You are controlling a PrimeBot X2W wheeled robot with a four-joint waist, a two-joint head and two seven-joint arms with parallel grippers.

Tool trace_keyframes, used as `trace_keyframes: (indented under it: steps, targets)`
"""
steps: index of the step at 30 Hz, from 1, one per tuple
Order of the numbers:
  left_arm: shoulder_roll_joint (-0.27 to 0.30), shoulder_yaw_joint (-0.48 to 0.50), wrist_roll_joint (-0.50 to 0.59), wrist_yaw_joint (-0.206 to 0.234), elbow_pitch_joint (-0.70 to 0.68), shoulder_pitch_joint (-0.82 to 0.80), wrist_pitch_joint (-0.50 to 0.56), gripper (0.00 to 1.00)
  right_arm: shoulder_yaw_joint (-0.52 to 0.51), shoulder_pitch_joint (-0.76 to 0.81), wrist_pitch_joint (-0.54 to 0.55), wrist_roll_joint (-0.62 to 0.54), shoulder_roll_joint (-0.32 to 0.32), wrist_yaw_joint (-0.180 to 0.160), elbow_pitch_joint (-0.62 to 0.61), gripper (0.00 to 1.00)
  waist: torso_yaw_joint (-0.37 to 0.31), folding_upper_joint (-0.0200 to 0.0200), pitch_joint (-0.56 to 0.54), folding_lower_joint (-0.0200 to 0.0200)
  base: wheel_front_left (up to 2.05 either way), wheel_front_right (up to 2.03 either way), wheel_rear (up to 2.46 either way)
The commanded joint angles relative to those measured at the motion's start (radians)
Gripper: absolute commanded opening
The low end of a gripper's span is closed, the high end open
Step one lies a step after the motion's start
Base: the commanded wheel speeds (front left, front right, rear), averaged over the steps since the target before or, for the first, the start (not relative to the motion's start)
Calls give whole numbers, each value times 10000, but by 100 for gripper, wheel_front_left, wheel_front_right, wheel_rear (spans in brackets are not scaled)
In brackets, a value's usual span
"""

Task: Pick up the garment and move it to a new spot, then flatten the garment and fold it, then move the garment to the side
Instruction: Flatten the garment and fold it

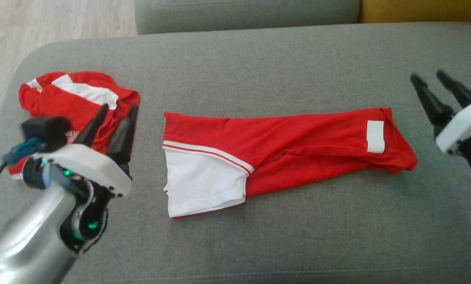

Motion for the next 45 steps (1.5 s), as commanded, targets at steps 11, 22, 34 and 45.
trace_keyframes:
  steps: [11,22,34,45]
  targets:
    - [-2801,4858,2392,-159,-914,2286,-931,100,-4161,2144,-1625,-2925,2288,-9,-385,100,-131,-1,-358,1,0,0,0]
    - [-5154,6883,5271,-2206,-590,4089,-934,100,-7606,4823,-1628,-6568,5002,-9,-1304,100,-157,-1,-398,1,0,0,0]
    - [-5422,7213,5733,-3018,-38,3655,-934,100,-10009,3914,-1118,-7565,6119,-9,588,100,151,-1,210,1,0,0,0]
    - [-5428,7056,5482,-2966,109,3393,-935,100,-11625,2884,-745,-8710,6425,-9,3026,100,499,-1,628,1,0,0,0]
